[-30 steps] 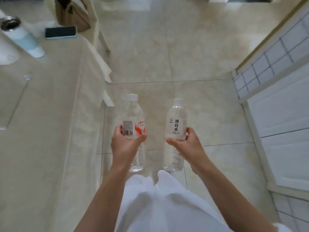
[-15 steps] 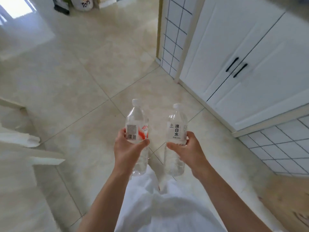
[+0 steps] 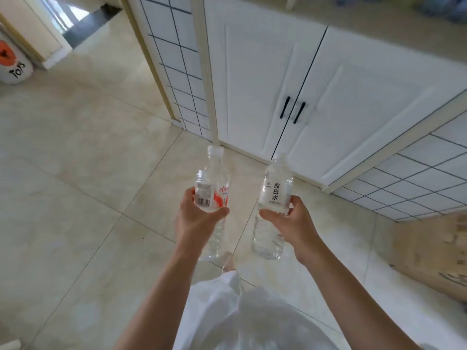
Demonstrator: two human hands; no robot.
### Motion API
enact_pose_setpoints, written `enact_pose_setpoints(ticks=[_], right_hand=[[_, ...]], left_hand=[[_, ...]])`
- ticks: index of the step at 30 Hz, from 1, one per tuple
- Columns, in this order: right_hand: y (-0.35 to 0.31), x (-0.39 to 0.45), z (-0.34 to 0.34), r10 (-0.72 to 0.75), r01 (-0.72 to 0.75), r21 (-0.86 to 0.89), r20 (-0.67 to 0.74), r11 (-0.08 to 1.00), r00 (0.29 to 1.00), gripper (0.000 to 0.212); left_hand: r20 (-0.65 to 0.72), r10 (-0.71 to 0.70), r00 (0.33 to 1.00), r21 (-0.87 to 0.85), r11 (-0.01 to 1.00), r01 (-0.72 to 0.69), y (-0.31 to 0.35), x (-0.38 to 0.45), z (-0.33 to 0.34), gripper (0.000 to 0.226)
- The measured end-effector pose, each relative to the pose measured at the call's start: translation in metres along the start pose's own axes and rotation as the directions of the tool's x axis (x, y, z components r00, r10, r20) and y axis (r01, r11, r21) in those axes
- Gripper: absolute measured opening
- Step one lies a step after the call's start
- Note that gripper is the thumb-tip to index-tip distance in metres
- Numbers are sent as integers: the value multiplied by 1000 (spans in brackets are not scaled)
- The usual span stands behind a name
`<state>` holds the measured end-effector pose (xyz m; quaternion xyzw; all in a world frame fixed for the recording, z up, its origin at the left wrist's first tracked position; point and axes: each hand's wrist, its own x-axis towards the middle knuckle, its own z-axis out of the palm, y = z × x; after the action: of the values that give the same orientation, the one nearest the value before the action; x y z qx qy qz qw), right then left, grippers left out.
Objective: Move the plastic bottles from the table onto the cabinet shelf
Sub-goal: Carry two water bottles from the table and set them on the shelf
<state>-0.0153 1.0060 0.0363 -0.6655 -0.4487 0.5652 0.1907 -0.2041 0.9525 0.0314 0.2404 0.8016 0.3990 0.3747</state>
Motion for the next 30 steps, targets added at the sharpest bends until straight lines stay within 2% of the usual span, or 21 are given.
enact_pose_setpoints(ticks=[3,11,15,20,23,25,28,30], right_hand=[[-16,18,-5,22,-19,55,-56,998,998,65],[-35,62,-59,91,-49,187,-220,981,971,55],[-42,90,-96,102,-48,217,-245,975,964,52],[-61,131,-152,25,16,164,-246,986,969,56],[-84,159,-186,-15,46,127,-236,991,972,53],[-134,225,-240,-24,57,133,-238,990,971,53],[-157,232,-247,-50,80,123,-226,989,973,54],[-192,281,-256,-55,110,153,-326,982,944,57]], left_hand=[[48,22,999,9,1000,-22,19,27,14,61],[219,91,972,76,991,-110,76,71,90,54],[263,101,960,111,985,-134,98,85,135,56],[274,122,954,124,979,-161,134,99,200,60],[279,149,949,122,974,-189,168,108,235,55],[249,176,953,139,967,-215,235,149,293,53],[288,222,932,124,956,-266,263,150,298,53],[316,264,911,127,940,-316,306,205,321,56]])
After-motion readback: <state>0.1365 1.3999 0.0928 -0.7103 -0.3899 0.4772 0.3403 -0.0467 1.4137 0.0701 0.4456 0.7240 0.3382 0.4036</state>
